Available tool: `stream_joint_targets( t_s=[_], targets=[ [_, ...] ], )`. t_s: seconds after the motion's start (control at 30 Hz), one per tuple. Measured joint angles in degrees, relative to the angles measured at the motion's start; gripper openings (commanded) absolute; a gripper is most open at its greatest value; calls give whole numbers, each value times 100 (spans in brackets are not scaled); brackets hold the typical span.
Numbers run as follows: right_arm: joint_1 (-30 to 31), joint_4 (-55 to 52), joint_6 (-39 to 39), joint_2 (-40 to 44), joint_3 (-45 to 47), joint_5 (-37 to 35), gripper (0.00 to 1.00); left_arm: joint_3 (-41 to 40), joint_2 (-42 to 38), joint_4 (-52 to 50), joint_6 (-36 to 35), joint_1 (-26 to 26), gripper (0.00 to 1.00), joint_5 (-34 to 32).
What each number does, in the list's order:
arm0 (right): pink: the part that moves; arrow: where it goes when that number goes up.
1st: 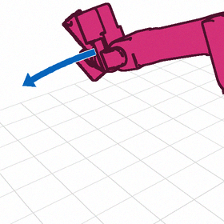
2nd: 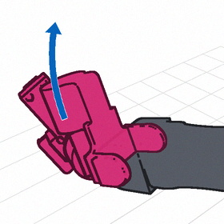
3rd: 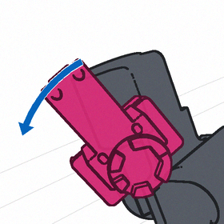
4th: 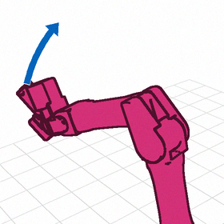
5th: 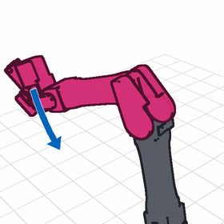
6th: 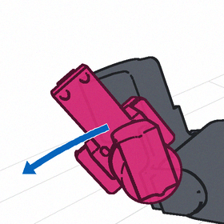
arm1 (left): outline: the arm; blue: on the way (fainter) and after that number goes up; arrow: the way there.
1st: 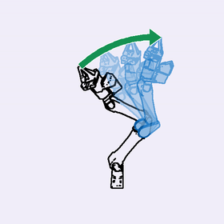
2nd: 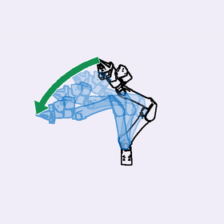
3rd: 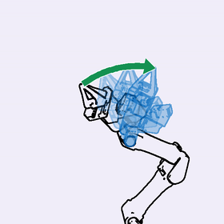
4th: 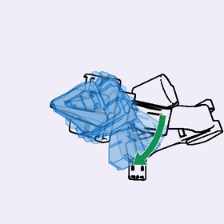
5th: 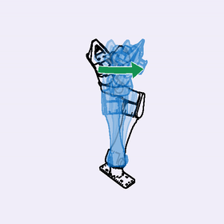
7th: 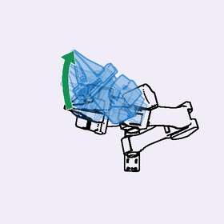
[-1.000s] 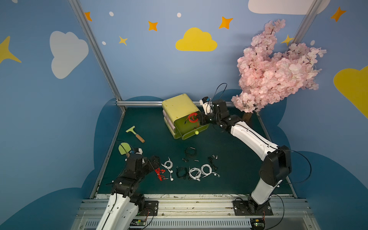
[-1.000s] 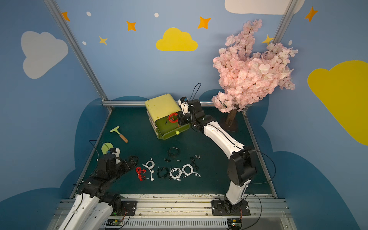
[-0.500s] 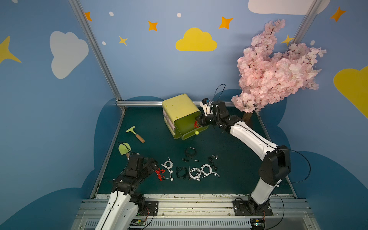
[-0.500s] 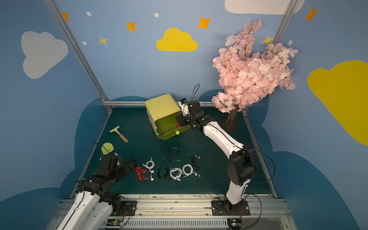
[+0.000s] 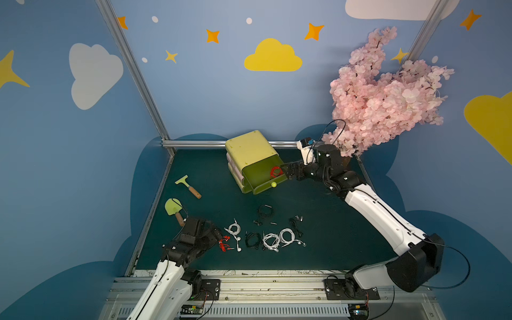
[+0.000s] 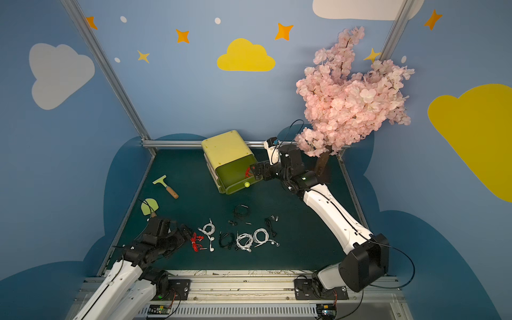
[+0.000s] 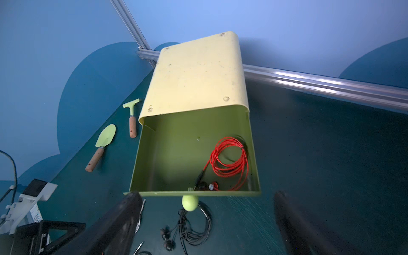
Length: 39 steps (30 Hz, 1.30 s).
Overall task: Place the wired earphones into the drawer by color
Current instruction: Pick up the wired earphones from the center of the board.
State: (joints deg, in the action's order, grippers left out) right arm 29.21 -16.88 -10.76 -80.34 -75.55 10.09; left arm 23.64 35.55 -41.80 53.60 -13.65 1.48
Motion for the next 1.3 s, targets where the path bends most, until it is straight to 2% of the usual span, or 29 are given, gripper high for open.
stream_joint_targets(
  t_s=[0.2,0.4,0.5,0.63,0.87,1.3],
  targets=[
    [-354,142,-236,743,1027,66,98,-219,101,105,87,-144,92,57],
    [-586,286,-273,1429,1858,68,98,-369,201,332,136,-262,77,118],
    [-621,367,-278,1694,2181,17,98,-396,306,476,127,-306,73,153],
    [-654,435,-343,1926,2420,-107,98,-463,358,619,127,-341,69,166],
    [-664,643,-492,2299,2798,-321,98,-658,341,833,125,-363,55,216],
    [-688,719,-553,2455,2914,-487,98,-807,332,1126,125,-365,39,293]
  ],
)
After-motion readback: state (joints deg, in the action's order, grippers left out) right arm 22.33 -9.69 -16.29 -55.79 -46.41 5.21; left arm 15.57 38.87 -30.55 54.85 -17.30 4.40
